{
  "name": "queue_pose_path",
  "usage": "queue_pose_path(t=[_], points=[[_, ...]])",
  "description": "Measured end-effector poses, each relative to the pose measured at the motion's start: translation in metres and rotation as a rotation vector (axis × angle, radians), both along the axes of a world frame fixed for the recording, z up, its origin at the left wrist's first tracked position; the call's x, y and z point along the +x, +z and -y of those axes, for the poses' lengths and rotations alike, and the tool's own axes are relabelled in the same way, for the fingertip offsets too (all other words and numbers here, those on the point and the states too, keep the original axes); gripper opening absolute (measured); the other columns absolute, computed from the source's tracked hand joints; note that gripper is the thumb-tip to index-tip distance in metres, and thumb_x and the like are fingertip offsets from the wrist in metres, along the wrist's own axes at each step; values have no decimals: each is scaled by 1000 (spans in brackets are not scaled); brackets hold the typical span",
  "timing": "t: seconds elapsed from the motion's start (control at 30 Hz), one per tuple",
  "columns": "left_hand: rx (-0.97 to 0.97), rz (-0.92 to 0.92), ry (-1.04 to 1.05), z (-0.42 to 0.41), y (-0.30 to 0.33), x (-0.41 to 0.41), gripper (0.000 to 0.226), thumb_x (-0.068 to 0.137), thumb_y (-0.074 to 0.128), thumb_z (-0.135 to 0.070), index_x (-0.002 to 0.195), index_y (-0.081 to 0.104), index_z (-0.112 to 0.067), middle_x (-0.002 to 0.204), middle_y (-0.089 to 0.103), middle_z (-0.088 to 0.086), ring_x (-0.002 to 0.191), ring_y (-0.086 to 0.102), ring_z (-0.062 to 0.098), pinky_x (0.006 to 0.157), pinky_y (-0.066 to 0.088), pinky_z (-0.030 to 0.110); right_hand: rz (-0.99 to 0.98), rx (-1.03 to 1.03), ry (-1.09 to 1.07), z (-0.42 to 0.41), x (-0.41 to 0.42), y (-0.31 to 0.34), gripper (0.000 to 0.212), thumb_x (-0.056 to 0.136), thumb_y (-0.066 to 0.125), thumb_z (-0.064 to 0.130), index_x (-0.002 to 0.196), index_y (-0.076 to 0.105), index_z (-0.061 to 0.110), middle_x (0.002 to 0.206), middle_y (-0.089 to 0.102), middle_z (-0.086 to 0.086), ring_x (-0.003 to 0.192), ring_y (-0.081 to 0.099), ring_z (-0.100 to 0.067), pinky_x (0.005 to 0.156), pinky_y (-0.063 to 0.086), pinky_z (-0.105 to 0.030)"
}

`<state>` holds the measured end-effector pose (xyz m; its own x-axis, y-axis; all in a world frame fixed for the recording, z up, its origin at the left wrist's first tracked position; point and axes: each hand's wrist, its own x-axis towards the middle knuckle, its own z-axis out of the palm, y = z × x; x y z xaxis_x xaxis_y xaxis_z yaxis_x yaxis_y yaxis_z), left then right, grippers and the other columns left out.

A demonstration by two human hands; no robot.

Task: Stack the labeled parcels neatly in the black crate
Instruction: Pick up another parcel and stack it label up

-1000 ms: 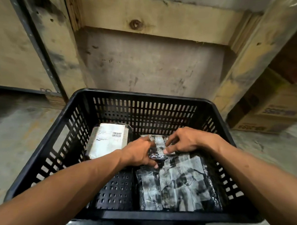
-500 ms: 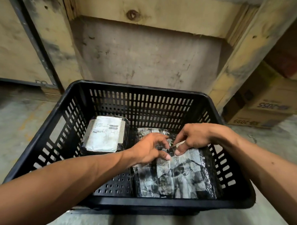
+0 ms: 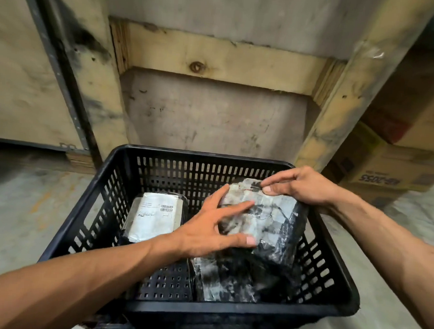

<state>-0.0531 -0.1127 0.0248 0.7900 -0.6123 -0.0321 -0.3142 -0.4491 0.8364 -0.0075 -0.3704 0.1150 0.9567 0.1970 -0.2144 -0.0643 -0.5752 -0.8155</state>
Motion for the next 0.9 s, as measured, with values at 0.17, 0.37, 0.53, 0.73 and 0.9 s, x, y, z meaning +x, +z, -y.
queue_pose_path(t=[0.17, 0.37, 0.53, 0.73, 0.9], points=[[103, 498, 29, -18, 24, 2, 104, 62, 71, -82, 151, 21, -61, 171, 3, -4, 156, 0, 15, 124, 12, 58, -82, 324, -225, -19, 1, 13, 16, 78, 88, 13, 93, 86, 19, 95, 82, -9, 80, 79, -15, 66, 61, -21], [-95, 375, 69, -46, 53, 14, 88, 68, 92, -31, 146, 52, -26, 161, 37, 1, 152, 26, 15, 123, 25, 50, -119, 536, -117, -46, -1, 26, 30, 77, 81, 15, 107, 82, 12, 107, 80, -13, 90, 78, -21, 68, 61, -26], [-283, 187, 80, -58, 73, 17, 72, 72, 90, -13, 138, 63, -24, 158, 44, -6, 148, 33, 3, 126, 22, 44, -43, 681, 13, -47, -2, 20, 27, 73, 83, 13, 99, 80, 18, 106, 75, -10, 92, 72, -20, 79, 61, -30], [-292, 235, 79, -66, 98, 28, 66, 78, 84, -25, 139, 61, -28, 153, 48, -16, 145, 37, -1, 123, 25, 32, 74, 810, 75, -48, -2, 16, 51, 46, 104, 16, 93, 84, 12, 130, 72, -6, 113, 72, -19, 86, 60, -30], [-520, 106, 83, -64, 109, 35, 54, 84, 79, -8, 136, 66, -15, 139, 65, -5, 135, 55, 12, 114, 41, 29, 216, 621, 77, -46, 3, 23, 77, 47, 104, 38, 118, 80, 24, 148, 59, 5, 135, 58, -16, 112, 46, -40]])
